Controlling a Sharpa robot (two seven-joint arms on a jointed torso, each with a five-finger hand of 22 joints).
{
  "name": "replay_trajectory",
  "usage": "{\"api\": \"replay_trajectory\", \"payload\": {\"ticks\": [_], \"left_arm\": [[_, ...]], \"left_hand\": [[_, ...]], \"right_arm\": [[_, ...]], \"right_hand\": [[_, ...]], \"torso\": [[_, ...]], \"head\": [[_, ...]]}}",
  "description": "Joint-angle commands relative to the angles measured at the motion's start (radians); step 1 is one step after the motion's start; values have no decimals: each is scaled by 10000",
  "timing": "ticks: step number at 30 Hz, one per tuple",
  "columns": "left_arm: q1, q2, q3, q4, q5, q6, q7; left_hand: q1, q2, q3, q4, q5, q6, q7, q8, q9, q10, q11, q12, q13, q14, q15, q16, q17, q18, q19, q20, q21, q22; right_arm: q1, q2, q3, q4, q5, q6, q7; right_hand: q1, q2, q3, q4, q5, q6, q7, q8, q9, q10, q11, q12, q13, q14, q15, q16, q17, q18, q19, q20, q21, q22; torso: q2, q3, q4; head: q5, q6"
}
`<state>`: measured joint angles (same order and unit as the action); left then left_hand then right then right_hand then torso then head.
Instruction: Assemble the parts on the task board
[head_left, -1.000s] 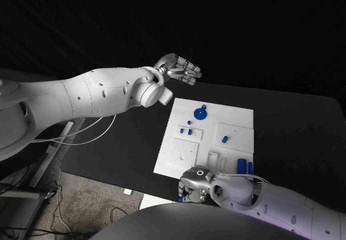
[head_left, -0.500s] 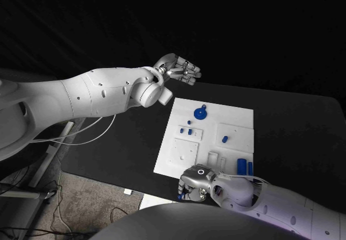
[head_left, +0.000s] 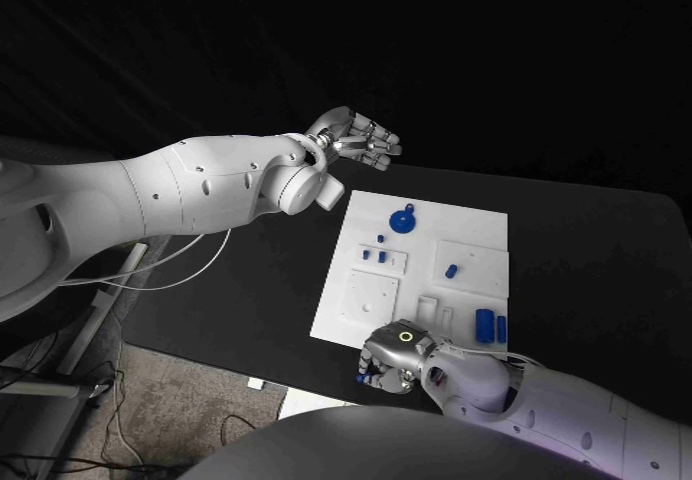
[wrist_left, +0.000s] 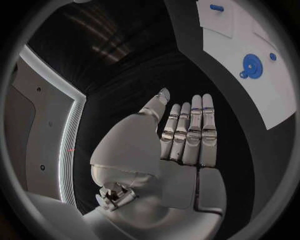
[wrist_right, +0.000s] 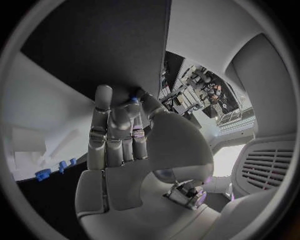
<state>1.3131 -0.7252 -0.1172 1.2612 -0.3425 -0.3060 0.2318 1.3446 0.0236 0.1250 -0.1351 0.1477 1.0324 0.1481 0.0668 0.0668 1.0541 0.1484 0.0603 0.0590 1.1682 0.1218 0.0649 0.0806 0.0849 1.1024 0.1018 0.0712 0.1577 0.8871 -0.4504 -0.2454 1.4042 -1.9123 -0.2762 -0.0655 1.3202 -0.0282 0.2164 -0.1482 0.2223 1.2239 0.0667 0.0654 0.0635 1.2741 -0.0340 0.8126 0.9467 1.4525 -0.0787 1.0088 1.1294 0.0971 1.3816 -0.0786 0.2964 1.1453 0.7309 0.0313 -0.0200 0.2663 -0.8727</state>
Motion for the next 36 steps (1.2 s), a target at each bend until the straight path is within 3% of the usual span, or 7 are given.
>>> {"api": "replay_trajectory", "payload": {"ticks": [1,5,12,15,22,31,36], "left_arm": [[5,6,6,31,52,119,47],[6,1,6,34,52,131,40],[6,-8,5,39,52,137,30],[6,-7,5,41,52,141,29],[6,-12,4,44,52,137,26],[6,-14,4,45,52,131,20],[6,-14,4,46,52,138,16]], "left_hand": [[-7,-7,-4,46,-49,-64,2,-25,-2,-38,-6,-3,-1,-64,-22,-37,11,61,53,6,37,-11],[-7,-7,-4,46,-49,-64,2,-25,-2,-38,-6,-3,-1,-64,-22,-37,11,61,53,6,37,-11],[-7,-7,-4,46,-49,-64,2,-25,-2,-38,-6,-3,-1,-64,-22,-37,11,61,53,6,37,-11],[-7,-7,-4,46,-49,-64,2,-25,-2,-38,-6,-3,-1,-64,-22,-37,11,61,53,6,37,-11],[-7,-7,-4,46,-49,-64,2,-25,-2,-38,-6,-3,-1,-64,-22,-37,11,61,53,6,37,-11],[-7,-7,-4,46,-49,-64,2,-25,-2,-38,-6,-3,-1,-64,-22,-37,11,61,53,6,37,-11],[1,-17,-5,62,-48,-81,6,-27,-3,-44,-4,-1,0,-70,-19,-36,10,60,57,9,41,-61]], "right_arm": [[47,-76,-3,-176,-467,3,-1083],[67,-87,-3,-164,-470,51,-1094],[78,-93,-3,-154,-390,205,-967],[81,-89,-3,-140,-365,360,-902],[84,-53,-3,-120,-353,832,-856],[86,110,-4,-119,-478,1263,-982],[88,180,-4,-135,-571,1464,-1029]], "right_hand": [[-26,-166,307,75,-66,-39,-41,-33,13,33,8,-45,-23,58,-15,38,-16,106,54,45,-57,27],[-43,-291,575,198,66,-28,-34,-31,15,35,9,-52,-35,55,-14,38,-23,106,60,44,-75,53],[-58,-252,618,220,475,-35,-24,-31,15,31,10,-56,-40,54,-14,37,-27,101,58,35,-81,82],[-133,-282,412,166,1141,-76,-15,-30,14,16,14,-74,-52,51,-10,34,-29,96,51,33,-85,105],[-342,-348,-342,96,1894,-378,33,-36,-8,-64,48,-148,-103,18,17,-69,-113,59,21,46,-164,88],[-370,-401,-1000,14,2264,-881,164,-41,-19,-179,115,-304,-246,-34,63,-171,-185,126,15,124,-273,15],[-335,-250,-1171,-78,2129,-796,142,-41,-20,-158,107,-221,-215,-12,65,-106,-137,145,40,153,-302,8]], "torso": [[4,-1,-3],[3,-3,1],[5,-1,1],[5,-1,-1],[8,-1,-6],[10,3,3],[15,-10,9]], "head": [[4,1],[12,1],[11,1],[23,1],[29,1],[26,1],[31,1]]}}
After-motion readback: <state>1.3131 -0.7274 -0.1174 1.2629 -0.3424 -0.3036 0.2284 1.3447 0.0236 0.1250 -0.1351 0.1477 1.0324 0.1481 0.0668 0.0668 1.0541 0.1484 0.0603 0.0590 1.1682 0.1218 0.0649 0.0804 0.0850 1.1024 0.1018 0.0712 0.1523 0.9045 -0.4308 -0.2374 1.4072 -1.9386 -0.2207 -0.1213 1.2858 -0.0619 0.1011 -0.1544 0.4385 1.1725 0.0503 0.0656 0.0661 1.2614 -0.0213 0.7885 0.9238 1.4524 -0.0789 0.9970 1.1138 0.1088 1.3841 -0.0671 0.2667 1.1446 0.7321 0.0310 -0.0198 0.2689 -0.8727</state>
